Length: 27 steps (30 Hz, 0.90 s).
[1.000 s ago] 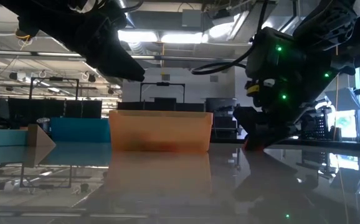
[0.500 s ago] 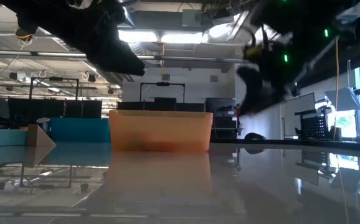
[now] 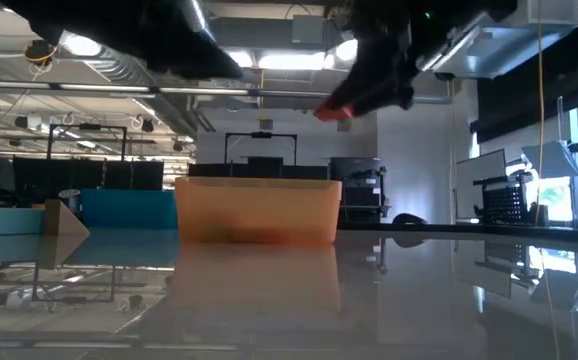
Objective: Sort blocks by size
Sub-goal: Put the orange triangle block into the blue bin
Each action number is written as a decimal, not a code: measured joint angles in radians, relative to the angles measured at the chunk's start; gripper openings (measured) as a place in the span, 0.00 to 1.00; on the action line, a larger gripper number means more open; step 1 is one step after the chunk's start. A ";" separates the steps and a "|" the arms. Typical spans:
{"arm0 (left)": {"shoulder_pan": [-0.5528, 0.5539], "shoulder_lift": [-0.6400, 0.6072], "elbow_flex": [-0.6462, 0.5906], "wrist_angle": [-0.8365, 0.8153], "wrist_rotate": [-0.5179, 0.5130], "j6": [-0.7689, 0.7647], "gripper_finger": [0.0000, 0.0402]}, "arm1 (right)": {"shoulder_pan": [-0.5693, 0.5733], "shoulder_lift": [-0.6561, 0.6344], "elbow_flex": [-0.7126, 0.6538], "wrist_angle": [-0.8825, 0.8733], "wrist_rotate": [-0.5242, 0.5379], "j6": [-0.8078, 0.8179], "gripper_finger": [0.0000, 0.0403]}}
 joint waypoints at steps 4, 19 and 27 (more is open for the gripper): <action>-0.035 0.007 0.000 0.070 0.000 0.188 0.55 | -0.024 0.004 0.001 0.129 -0.138 -0.021 0.34; -0.081 0.196 0.024 0.424 -0.014 0.605 0.55 | -0.021 0.021 0.001 0.362 -0.325 0.006 0.34; -0.081 0.304 0.115 0.427 -0.053 0.621 0.55 | -0.021 0.080 0.002 0.459 -0.368 0.006 0.34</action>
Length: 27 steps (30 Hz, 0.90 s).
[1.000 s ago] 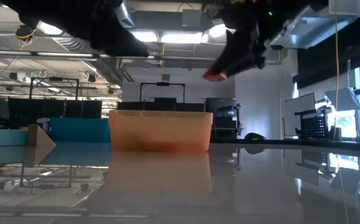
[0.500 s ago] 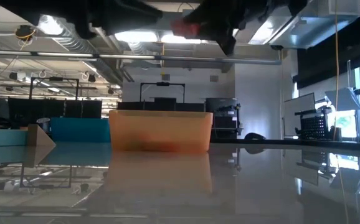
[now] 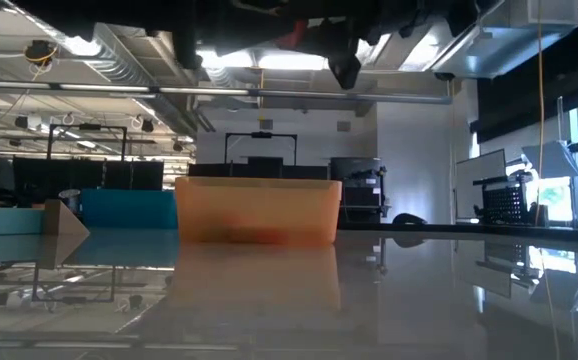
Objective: Sort blocks by size
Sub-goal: Put the orange triangle block into the blue bin
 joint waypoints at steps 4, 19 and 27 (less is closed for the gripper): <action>0.001 0.029 0.023 0.001 -0.007 -0.001 0.55 | 0.000 0.009 0.000 0.027 0.000 -0.003 0.34; -0.001 0.028 0.022 0.002 -0.014 0.009 0.31 | 0.001 0.014 -0.001 0.062 -0.038 0.005 0.34; -0.007 0.028 0.020 -0.004 -0.013 0.011 0.28 | 0.001 0.019 -0.001 0.060 -0.037 0.018 0.36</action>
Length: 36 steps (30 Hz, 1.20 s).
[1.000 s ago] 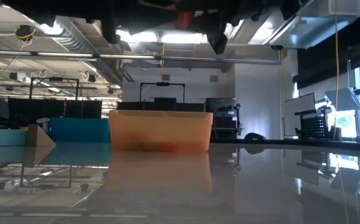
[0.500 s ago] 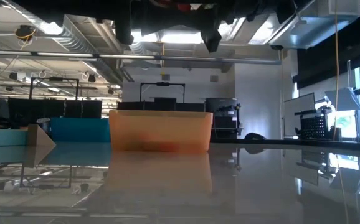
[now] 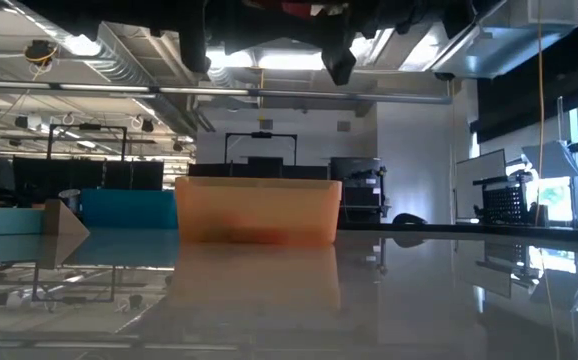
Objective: Sort blocks by size
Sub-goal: Put the orange triangle block into the blue bin
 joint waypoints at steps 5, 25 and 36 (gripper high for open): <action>-0.011 -0.001 0.002 0.009 -0.028 -0.017 0.27 | -0.001 -0.017 0.000 -0.018 0.009 -0.014 0.48; -0.012 -0.006 0.002 0.001 -0.124 -0.106 0.27 | -0.001 -0.262 0.002 -0.326 0.104 -0.075 0.68; 0.059 -0.089 0.002 -0.213 -0.359 -0.360 0.28 | -0.001 -0.421 0.002 -0.613 0.314 -0.076 0.68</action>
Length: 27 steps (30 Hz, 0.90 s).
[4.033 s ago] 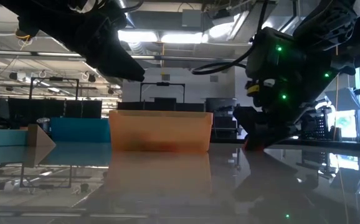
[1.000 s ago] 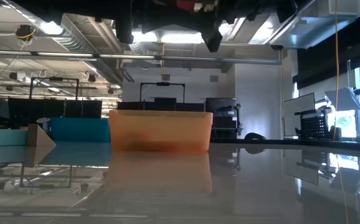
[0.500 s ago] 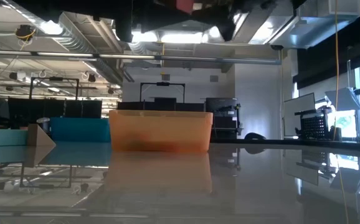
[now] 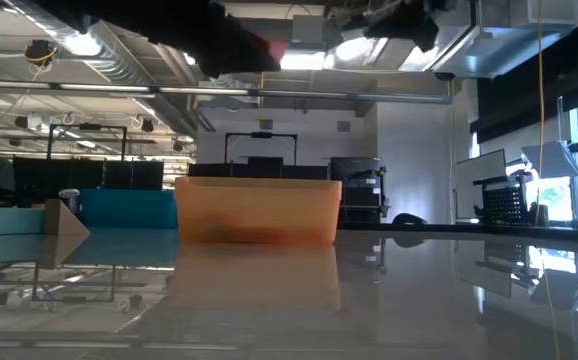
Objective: Sort blocks by size
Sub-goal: Put the orange triangle block into the blue bin
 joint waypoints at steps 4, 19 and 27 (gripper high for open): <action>0.092 -0.085 0.000 -0.183 -0.002 -0.129 0.28 | 0.000 0.006 0.000 -0.060 0.073 0.000 0.68; 0.644 -0.200 0.000 -0.668 0.188 -0.471 0.28 | 0.000 0.029 -0.153 -0.067 0.261 0.033 0.68; 0.852 -0.137 0.000 -0.787 0.290 -0.648 0.28 | 0.001 0.029 -0.303 0.114 0.246 0.040 0.68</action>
